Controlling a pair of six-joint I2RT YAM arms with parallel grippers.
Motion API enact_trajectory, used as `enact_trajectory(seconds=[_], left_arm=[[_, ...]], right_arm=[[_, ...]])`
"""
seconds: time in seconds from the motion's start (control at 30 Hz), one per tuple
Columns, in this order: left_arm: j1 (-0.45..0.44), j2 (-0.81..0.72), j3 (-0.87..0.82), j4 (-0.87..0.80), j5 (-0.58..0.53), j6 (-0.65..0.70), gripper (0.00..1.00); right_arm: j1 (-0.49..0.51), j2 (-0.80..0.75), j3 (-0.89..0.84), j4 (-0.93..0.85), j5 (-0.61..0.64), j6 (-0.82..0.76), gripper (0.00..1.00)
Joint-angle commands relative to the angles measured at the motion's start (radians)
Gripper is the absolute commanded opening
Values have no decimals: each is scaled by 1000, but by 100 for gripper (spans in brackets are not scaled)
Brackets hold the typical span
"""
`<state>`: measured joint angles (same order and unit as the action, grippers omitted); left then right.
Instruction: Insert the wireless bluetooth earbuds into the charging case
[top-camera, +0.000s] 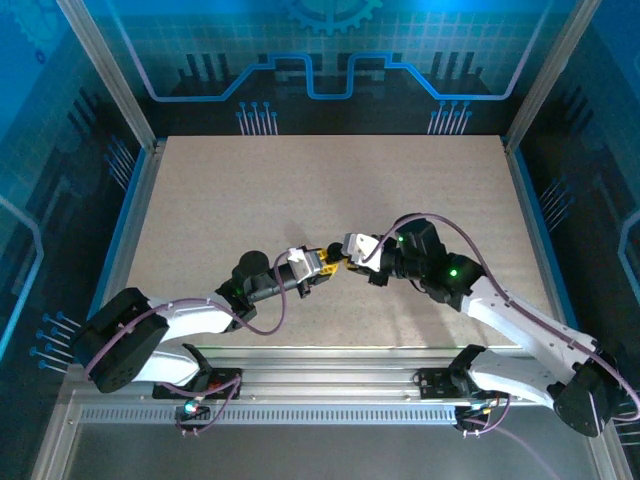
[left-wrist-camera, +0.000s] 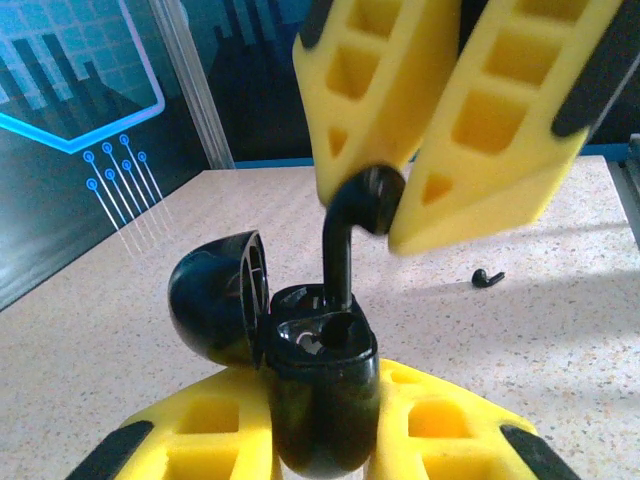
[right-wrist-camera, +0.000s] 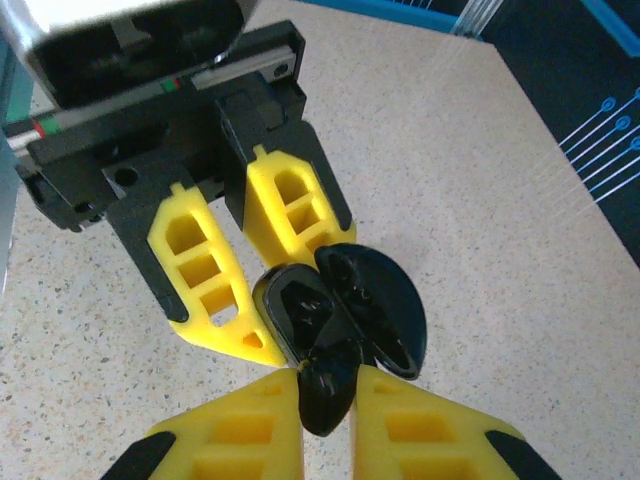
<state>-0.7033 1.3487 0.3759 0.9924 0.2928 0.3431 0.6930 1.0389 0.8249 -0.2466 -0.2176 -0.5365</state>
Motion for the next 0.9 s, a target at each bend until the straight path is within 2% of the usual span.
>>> enact_trajectory(seconds=[0.0, 0.43, 0.87], left_arm=[[-7, -22, -12, 6, 2, 58, 18], [-12, -14, -12, 15, 6, 86, 18], [-16, -22, -3, 15, 15, 82, 18]], right_arm=[[-2, -33, 17, -19, -9, -8, 16], [3, 5, 10, 13, -48, -16, 16], [10, 38, 8, 19, -10, -28, 16]])
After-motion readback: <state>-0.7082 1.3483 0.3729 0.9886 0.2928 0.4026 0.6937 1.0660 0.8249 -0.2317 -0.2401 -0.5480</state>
